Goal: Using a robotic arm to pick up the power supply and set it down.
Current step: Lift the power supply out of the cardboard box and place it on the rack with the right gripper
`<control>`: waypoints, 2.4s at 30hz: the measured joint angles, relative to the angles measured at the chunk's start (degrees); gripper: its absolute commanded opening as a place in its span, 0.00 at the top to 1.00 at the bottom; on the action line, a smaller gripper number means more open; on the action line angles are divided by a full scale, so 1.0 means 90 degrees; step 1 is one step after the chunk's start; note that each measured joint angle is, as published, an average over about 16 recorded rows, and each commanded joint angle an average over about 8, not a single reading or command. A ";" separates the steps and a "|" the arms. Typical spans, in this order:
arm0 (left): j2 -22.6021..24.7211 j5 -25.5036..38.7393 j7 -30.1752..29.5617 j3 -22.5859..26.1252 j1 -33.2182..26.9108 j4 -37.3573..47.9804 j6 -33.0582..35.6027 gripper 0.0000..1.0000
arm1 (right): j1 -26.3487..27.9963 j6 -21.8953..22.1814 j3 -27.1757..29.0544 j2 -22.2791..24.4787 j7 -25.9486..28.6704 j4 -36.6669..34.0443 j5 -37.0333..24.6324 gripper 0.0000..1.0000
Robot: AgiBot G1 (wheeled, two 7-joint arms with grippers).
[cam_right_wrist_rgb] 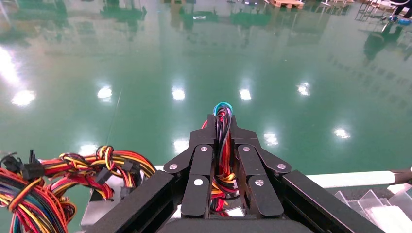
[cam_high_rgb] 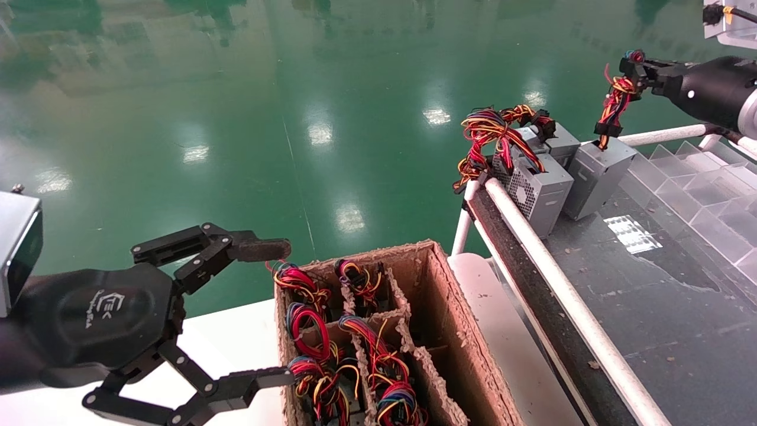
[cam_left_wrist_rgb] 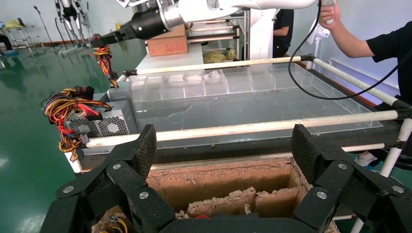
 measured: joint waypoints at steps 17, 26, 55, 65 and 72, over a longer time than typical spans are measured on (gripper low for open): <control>-0.0001 -0.0001 0.0001 0.0002 0.0000 0.0000 -0.0001 0.00 | 0.0056 0.0275 -0.0067 -0.0184 -0.0076 -0.0005 -0.0097 1.00; -0.0001 -0.0002 0.0001 0.0003 -0.0001 0.0000 -0.0001 0.00 | 0.0054 0.0166 -0.0060 -0.0042 -0.0027 -0.0033 -0.0087 1.00; -0.0002 -0.0004 0.0003 0.0006 -0.0002 0.0000 -0.0003 0.00 | 0.0489 -0.1761 -0.0364 0.0903 0.0331 0.0003 -0.0525 1.00; -0.0003 -0.0005 0.0004 0.0007 -0.0002 0.0000 -0.0003 0.00 | 0.0672 -0.2701 -0.0527 0.1211 0.0304 0.0085 -0.0759 1.00; -0.0003 -0.0006 0.0004 0.0008 -0.0002 0.0000 -0.0003 0.00 | 0.0743 -0.3054 -0.0613 0.1236 0.0246 0.0098 -0.0881 1.00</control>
